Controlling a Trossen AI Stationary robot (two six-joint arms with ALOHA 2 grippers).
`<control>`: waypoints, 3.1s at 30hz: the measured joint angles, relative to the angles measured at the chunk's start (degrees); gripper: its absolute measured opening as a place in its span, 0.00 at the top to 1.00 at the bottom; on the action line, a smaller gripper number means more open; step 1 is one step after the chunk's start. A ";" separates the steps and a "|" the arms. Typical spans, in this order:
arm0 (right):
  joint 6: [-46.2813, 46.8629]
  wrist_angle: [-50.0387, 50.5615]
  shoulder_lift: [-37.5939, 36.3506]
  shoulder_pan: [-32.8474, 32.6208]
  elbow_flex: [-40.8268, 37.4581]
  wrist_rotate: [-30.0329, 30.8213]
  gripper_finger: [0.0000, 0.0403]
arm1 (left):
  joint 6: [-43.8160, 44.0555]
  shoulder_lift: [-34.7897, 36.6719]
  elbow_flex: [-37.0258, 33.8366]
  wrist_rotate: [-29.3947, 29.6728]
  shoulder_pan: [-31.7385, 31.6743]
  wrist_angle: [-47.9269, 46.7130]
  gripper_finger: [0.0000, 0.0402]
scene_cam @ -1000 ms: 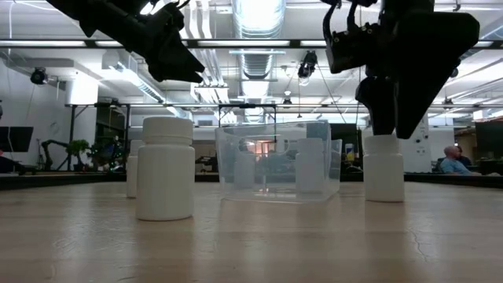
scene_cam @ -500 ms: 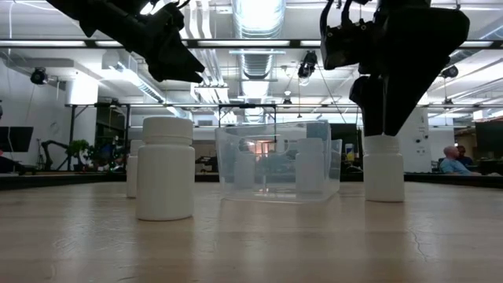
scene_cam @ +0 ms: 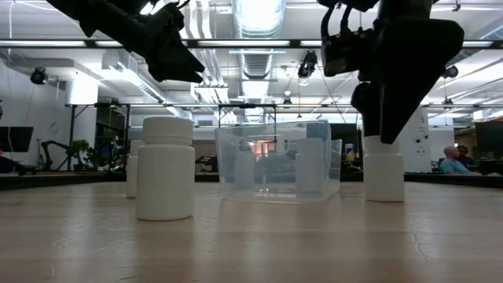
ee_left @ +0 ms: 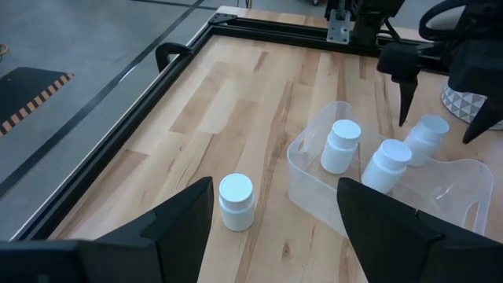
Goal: Pick and place pill bottles into a basket
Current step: Put the medicine bottle into the transparent bin
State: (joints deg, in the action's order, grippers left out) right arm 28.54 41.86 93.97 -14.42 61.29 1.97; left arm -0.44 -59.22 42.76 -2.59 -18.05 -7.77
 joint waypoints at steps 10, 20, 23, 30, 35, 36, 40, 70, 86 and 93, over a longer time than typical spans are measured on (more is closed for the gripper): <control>1.47 -0.74 0.00 0.23 -1.32 0.82 0.09 | -0.01 0.01 0.00 0.02 -0.01 0.00 0.37; 1.42 -0.89 0.00 0.18 -1.39 0.75 0.09 | -0.01 0.00 0.00 0.02 -0.01 0.00 0.37; 1.28 -0.89 0.00 0.23 -1.42 -0.26 0.09 | -0.01 0.00 0.00 0.02 -0.01 0.00 0.37; 1.27 -0.89 0.00 0.22 -1.42 -0.65 0.18 | -0.01 0.00 0.00 0.02 0.01 0.00 0.37; 1.27 -0.92 0.00 0.21 -1.42 -0.73 0.31 | -0.01 0.00 0.00 0.04 0.01 -0.02 0.37; 1.27 -0.93 0.00 0.21 -1.42 -0.72 0.35 | -0.01 0.00 0.00 0.04 0.00 0.00 0.37; 1.27 -1.18 0.00 0.21 -1.42 -0.73 0.47 | -0.01 0.00 0.00 0.04 -0.01 0.00 0.37; -1.61 10.35 -0.20 0.20 17.07 -3.93 0.63 | -0.03 0.00 0.00 0.04 -0.01 0.02 0.37; -5.59 8.54 -0.13 5.19 20.40 -3.31 0.63 | -0.03 0.01 0.00 0.06 0.00 0.02 0.37; -7.99 6.45 -0.01 8.23 20.27 -3.46 0.63 | -0.01 0.00 0.00 0.87 -0.01 0.02 0.37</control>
State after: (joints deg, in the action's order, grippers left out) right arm 20.54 48.31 93.97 -6.20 81.57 -1.50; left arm -0.45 -59.22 42.76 -1.72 -18.06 -7.75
